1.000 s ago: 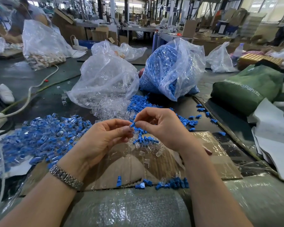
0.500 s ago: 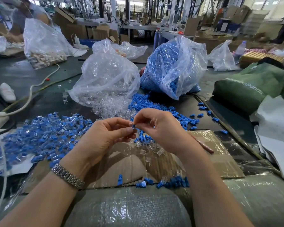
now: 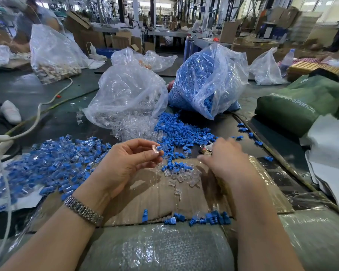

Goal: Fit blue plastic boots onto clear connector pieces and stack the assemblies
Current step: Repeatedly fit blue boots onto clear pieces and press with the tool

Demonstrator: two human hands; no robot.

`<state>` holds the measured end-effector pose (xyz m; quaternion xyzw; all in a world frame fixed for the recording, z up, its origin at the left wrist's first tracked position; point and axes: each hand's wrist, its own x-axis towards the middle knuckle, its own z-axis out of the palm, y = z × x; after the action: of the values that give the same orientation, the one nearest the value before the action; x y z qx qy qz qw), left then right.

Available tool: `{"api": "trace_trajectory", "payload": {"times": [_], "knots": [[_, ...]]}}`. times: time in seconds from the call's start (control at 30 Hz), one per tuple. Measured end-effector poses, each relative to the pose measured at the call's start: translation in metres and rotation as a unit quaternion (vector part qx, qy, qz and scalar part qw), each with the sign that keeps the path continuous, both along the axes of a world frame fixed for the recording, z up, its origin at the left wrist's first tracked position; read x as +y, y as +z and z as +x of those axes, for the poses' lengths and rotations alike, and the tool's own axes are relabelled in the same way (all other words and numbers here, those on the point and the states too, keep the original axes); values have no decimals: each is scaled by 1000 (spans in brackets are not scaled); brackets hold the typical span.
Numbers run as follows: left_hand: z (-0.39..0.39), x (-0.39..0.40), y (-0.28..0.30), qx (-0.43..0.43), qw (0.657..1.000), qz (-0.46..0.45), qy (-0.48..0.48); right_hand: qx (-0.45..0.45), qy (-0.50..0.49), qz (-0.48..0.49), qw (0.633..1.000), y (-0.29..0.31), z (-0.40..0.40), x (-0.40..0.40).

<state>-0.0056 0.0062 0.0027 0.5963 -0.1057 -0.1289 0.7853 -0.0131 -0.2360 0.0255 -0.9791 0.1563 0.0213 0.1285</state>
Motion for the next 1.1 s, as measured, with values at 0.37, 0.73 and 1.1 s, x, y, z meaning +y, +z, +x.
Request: {"api": "trace_trajectory", "payload": {"times": [0.37, 0.73, 1.1], "knots": [[-1, 0, 5, 14, 999, -31, 17, 12, -16, 10, 1000, -3, -1, -5], [6, 5, 4, 44, 993, -97, 52, 74, 187, 344, 917, 28, -17, 18], [4, 0, 6, 1, 996, -54, 73, 72, 266, 339, 900, 26, -18, 44]]}}
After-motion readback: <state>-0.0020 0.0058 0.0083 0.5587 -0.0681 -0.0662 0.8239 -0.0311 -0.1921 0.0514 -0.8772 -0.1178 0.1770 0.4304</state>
